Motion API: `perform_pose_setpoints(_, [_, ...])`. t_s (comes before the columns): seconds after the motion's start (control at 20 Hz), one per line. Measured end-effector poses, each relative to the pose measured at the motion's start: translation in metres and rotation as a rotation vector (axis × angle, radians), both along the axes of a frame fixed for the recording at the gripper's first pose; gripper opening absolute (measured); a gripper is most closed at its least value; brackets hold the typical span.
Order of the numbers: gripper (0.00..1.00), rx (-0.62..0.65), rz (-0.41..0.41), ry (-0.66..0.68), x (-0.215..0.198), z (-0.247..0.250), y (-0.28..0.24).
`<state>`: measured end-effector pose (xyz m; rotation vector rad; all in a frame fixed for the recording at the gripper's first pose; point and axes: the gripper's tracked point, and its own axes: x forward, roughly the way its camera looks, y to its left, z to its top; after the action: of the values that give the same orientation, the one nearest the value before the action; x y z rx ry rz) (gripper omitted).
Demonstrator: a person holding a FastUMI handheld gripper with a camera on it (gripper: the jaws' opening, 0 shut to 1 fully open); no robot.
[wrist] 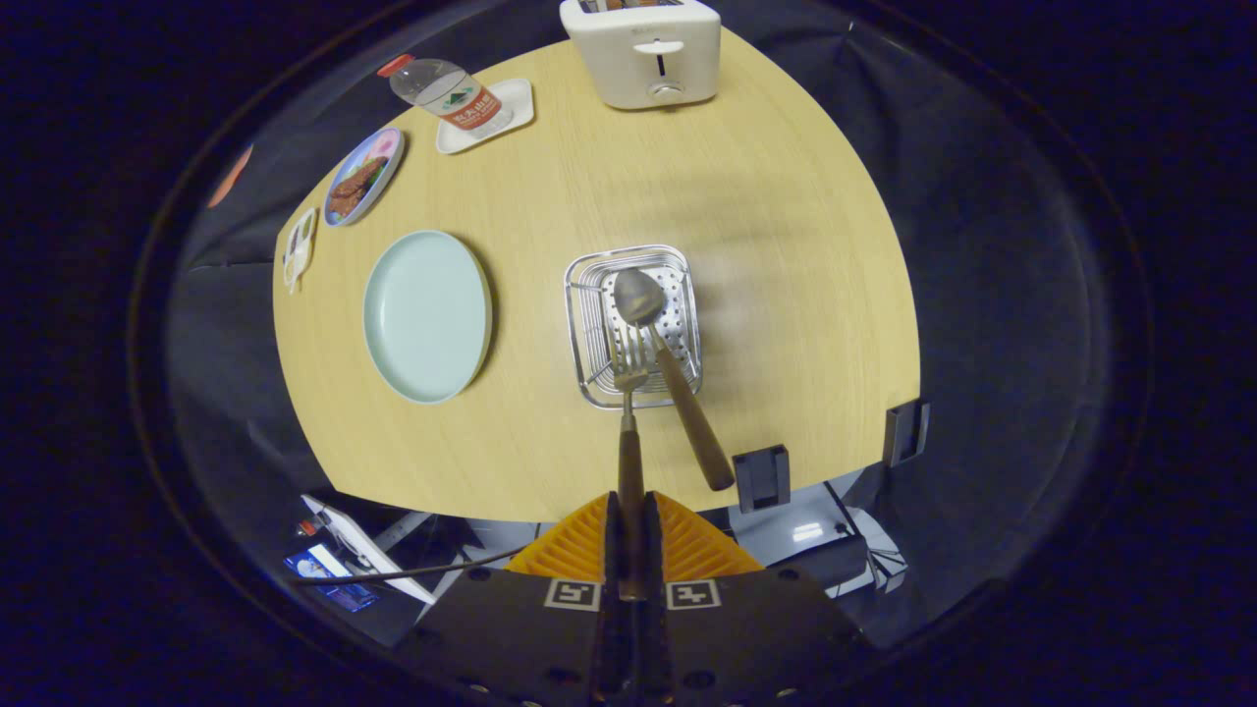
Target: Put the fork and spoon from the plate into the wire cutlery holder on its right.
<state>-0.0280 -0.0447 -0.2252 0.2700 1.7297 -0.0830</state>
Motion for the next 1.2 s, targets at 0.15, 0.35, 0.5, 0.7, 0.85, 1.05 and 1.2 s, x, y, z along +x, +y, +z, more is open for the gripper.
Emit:
perform_pose_setpoints(0.15, [0.10,0.016,-0.017,-0.011,0.006,0.002,-0.001])
perform_pose_setpoints(0.35, [0.29,0.042,-0.042,-0.041,0.014,0.003,0.005])
perform_pose_setpoints(0.5, [0.41,0.069,-0.053,-0.087,0.022,0.005,0.008])
perform_pose_setpoints(0.7, [0.75,0.105,-0.056,-0.250,0.048,0.028,0.013])
perform_pose_setpoints(0.85, [0.89,0.094,-0.067,-0.465,0.080,0.055,0.011])
perform_pose_setpoints(1.05, [0.96,0.087,0.011,-0.793,0.108,0.113,0.017])
perform_pose_setpoints(1.2, [0.96,-0.010,0.096,-1.109,0.119,0.164,0.015])
